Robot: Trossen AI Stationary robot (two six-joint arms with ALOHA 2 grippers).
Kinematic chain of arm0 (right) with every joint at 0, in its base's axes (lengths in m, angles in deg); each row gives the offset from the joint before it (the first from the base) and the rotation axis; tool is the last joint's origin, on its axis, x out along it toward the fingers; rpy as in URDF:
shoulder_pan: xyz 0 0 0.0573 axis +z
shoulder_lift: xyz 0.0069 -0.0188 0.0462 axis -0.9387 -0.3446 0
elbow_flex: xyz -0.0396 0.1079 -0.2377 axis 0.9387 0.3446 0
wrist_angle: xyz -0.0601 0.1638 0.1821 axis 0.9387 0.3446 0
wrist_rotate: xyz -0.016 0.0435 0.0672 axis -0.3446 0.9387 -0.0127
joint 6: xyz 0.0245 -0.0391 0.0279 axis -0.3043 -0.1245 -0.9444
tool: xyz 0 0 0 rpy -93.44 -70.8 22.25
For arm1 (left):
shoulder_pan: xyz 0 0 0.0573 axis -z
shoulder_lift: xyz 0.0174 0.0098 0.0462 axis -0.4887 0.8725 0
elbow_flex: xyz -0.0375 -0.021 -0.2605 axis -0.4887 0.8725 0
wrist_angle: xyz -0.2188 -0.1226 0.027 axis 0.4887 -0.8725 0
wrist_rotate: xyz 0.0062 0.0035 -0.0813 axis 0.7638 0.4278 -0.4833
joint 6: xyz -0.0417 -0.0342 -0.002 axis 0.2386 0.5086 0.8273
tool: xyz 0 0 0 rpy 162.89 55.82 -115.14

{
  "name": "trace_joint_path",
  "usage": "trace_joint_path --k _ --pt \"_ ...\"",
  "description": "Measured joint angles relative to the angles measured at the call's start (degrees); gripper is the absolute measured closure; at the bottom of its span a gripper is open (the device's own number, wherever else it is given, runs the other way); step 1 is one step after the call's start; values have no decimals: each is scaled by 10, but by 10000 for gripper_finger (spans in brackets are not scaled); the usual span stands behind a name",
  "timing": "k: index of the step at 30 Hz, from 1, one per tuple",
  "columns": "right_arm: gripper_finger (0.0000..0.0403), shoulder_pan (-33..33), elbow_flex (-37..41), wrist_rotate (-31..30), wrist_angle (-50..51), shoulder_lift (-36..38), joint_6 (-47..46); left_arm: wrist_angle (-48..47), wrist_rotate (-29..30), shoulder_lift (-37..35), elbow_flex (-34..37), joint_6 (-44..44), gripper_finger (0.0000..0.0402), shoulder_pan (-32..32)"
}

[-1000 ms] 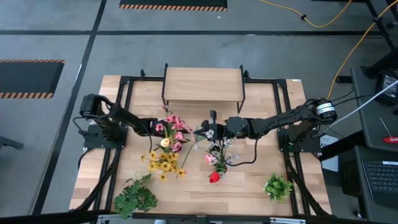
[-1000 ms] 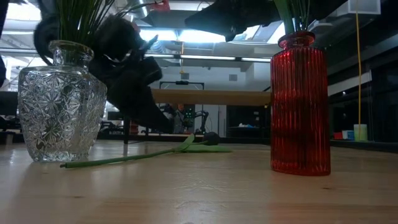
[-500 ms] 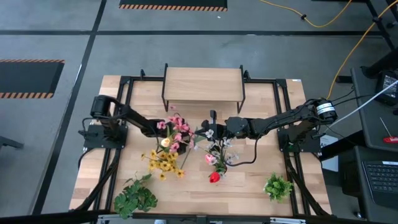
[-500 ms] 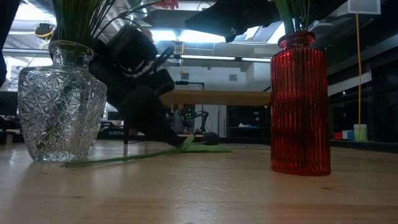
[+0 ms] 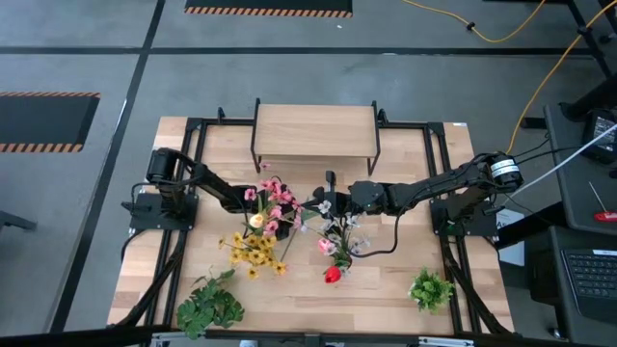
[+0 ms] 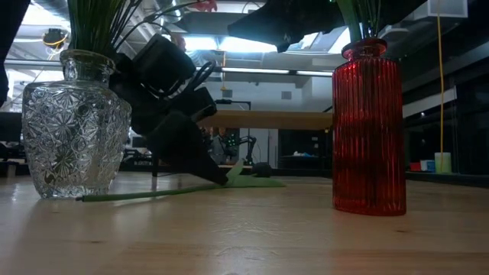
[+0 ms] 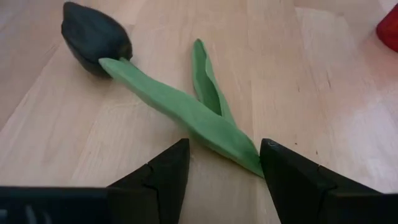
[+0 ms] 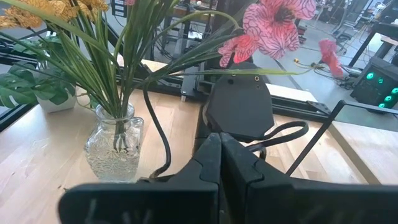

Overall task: Pick and place flowers into a vace then onto a shelf
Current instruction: Put the black tulip into the transparent vase

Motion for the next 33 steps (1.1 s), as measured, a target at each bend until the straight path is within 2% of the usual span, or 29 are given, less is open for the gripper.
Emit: trace_joint_path --k 3,11,18,22,33 --pt "398 0 0 0 0 0 0 7 -13 1 1 -11 234 0" --pt "398 0 0 0 1 0 1 26 -63 3 2 6 327 1" --pt "398 0 0 0 1 0 1 39 -70 3 2 17 394 1" --pt "398 0 0 0 1 0 2 50 -66 3 3 17 397 1" --pt "398 0 0 0 7 0 1 179 -59 3 2 17 399 -5"
